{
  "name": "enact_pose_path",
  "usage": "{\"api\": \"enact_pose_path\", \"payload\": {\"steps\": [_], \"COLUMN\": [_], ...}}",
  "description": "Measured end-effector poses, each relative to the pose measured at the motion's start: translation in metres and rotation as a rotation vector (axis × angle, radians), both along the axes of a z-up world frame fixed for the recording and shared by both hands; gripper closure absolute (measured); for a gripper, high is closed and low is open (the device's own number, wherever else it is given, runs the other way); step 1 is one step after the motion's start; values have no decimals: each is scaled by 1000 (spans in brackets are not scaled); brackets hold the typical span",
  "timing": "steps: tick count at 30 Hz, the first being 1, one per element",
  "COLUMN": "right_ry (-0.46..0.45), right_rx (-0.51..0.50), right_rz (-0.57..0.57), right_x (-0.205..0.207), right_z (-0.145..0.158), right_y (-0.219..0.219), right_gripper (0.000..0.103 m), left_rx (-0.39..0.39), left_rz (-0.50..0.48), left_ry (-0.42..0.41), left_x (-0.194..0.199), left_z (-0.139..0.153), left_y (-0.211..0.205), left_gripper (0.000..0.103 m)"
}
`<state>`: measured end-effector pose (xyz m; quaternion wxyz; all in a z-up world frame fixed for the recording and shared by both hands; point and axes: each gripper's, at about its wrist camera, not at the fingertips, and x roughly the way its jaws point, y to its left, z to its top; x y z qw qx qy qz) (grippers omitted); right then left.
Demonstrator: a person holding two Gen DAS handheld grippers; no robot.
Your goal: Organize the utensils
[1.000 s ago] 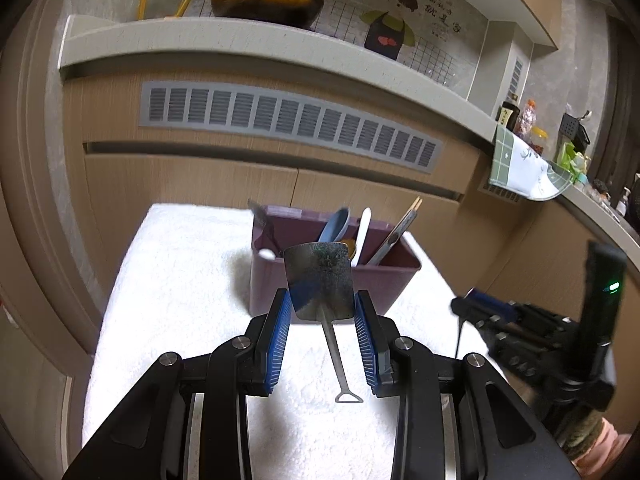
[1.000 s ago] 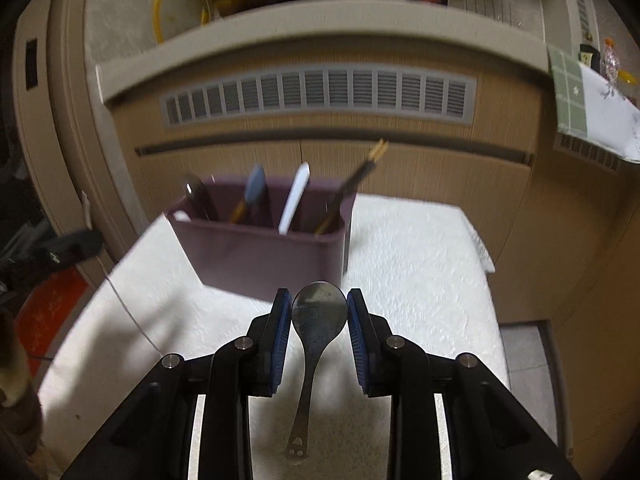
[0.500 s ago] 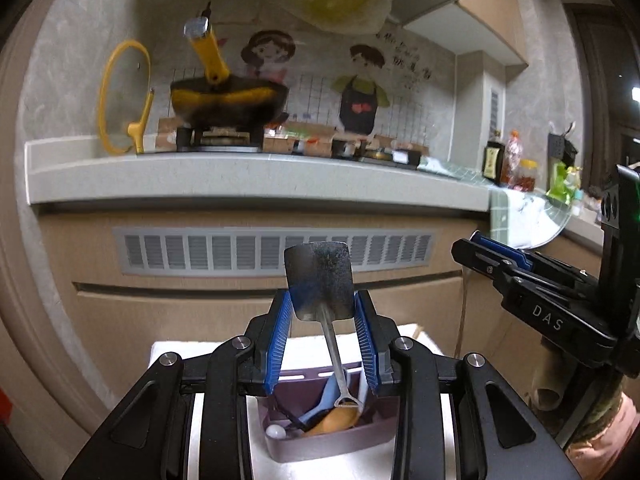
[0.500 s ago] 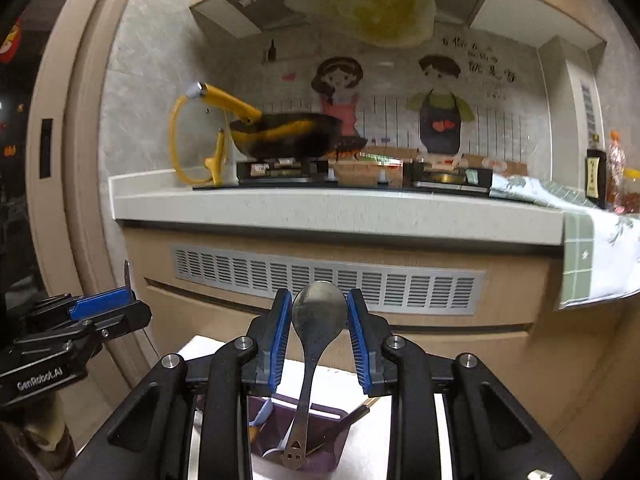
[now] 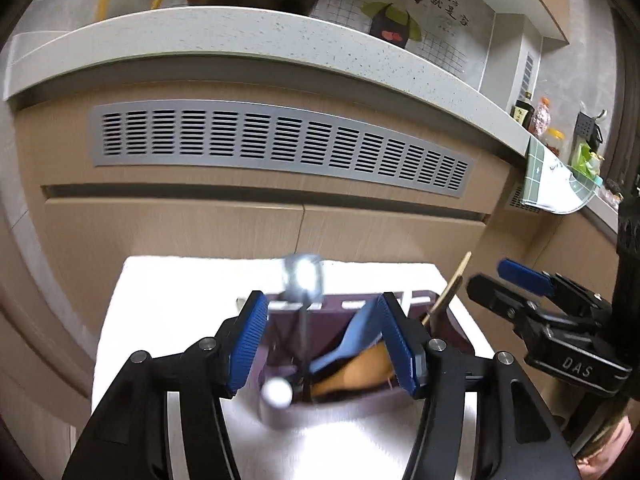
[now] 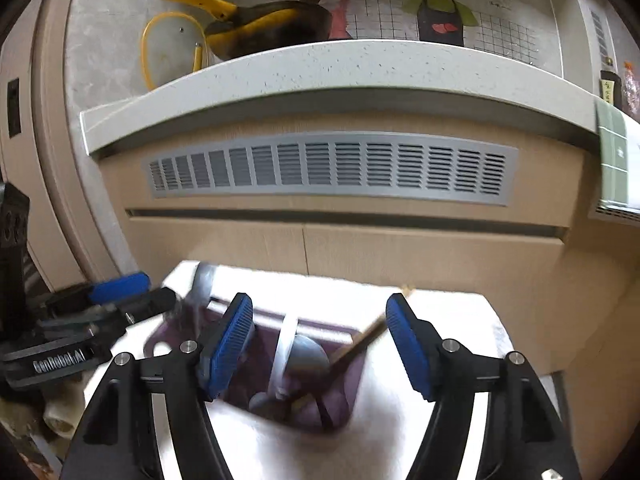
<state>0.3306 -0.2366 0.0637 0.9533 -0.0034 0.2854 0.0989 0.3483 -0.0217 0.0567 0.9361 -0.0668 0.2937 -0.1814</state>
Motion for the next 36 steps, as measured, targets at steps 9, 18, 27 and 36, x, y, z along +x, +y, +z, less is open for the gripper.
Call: {"api": "enact_pose_path", "payload": {"steps": [9,18,27,36], "right_ry": [18,33,25,14], "right_rx": [-21,-42,-37,-40], "right_rz": [-51,-79,-117,-144], "right_x": [-95,-169,-202,-207], "right_z": [-10,-30,-45,-45], "right_y": [-14,-16,-22,-29], "right_gripper": [1,0,0,0], "left_rx": [71,176,193,208], "left_rz": [111,221,210,199], "left_ry": [-19,-16,-23,-29], "left_x": [-118,-197,-230,-237], "left_z": [-18,-37,-39,-35], "left_y": [6,2,-9,-15], "left_gripper": [6,0,0,0]}}
